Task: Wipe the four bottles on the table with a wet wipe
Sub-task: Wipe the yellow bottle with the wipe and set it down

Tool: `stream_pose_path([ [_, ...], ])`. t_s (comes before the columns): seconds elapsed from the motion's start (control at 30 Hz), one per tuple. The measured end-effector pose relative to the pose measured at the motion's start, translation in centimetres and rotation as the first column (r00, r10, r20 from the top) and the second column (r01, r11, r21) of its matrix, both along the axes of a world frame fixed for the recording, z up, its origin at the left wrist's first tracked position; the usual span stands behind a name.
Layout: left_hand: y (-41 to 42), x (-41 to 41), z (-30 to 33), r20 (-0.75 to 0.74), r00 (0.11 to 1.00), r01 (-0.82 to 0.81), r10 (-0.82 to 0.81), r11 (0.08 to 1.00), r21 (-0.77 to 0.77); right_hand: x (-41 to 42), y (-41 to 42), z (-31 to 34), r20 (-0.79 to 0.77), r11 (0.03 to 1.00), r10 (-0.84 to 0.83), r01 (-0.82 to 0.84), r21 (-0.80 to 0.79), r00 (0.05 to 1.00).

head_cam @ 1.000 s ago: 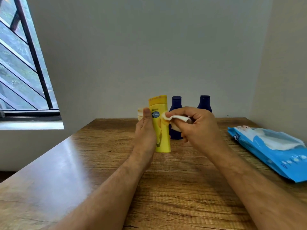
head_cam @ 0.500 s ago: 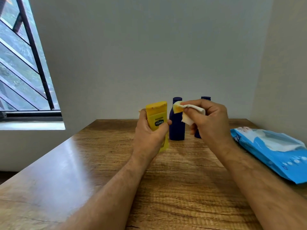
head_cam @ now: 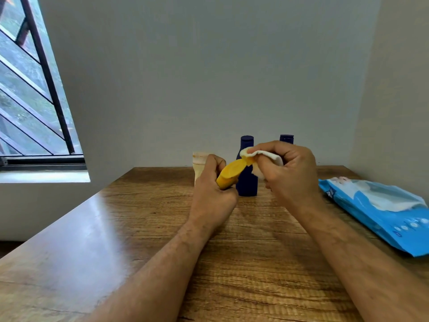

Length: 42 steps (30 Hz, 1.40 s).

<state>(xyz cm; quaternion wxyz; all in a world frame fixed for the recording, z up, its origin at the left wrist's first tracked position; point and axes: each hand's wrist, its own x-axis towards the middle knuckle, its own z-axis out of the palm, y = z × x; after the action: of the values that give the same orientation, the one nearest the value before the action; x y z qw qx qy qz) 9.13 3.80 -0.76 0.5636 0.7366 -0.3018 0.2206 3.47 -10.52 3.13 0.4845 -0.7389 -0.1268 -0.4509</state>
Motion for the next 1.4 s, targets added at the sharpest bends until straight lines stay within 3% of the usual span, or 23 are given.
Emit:
stream_pose_path([
  [0.07, -0.1, 0.0, 0.1, 0.000, 1.000, -0.012, 0.012, 1.000, -0.014, 0.1, -0.3, 0.1, 0.046, 1.000, -0.012, 0.010, 0.028, 0.999],
  [0.27, 0.1, 0.0, -0.1, -0.040, 0.997, -0.062, 0.064, 0.997, 0.047, 0.0, 0.3, -0.6, -0.053, 0.975, 0.070, -0.080, -0.209, 0.996],
  [0.57, -0.1, 0.2, -0.2, -0.073, 0.994, -0.079, 0.084, 0.994, 0.073, -0.7, 0.9, -0.2, -0.126, 0.942, 0.220, -0.244, -0.231, 0.967],
  [0.83, -0.1, 0.1, -0.2, -0.043, 0.995, -0.089, 0.093, 0.993, 0.078, 0.2, 0.1, -0.6, -0.092, 0.978, -0.051, 0.031, -0.205, 0.994],
  [0.9, 0.0, 0.2, -0.3, -0.050, 0.995, -0.082, 0.086, 0.993, 0.079, 0.0, 0.4, -0.6, -0.101, 0.974, -0.005, -0.018, -0.227, 0.995],
  [1.03, 0.0, 0.7, -0.6, -0.031, 0.997, -0.071, 0.073, 0.995, 0.069, -0.7, 1.0, -0.1, -0.178, 0.935, 0.268, -0.300, -0.190, 0.947],
  [1.1, 0.0, 0.9, -0.7, -0.011, 0.998, -0.067, 0.068, 0.995, 0.079, -0.7, 0.9, -0.1, -0.187, 0.928, 0.289, -0.323, -0.187, 0.939],
  [1.4, -0.1, 0.7, -0.6, 0.030, 0.999, 0.017, -0.017, 1.000, -0.003, 0.3, 0.0, -0.3, -0.118, 0.993, -0.036, 0.022, -0.114, 0.992],
])
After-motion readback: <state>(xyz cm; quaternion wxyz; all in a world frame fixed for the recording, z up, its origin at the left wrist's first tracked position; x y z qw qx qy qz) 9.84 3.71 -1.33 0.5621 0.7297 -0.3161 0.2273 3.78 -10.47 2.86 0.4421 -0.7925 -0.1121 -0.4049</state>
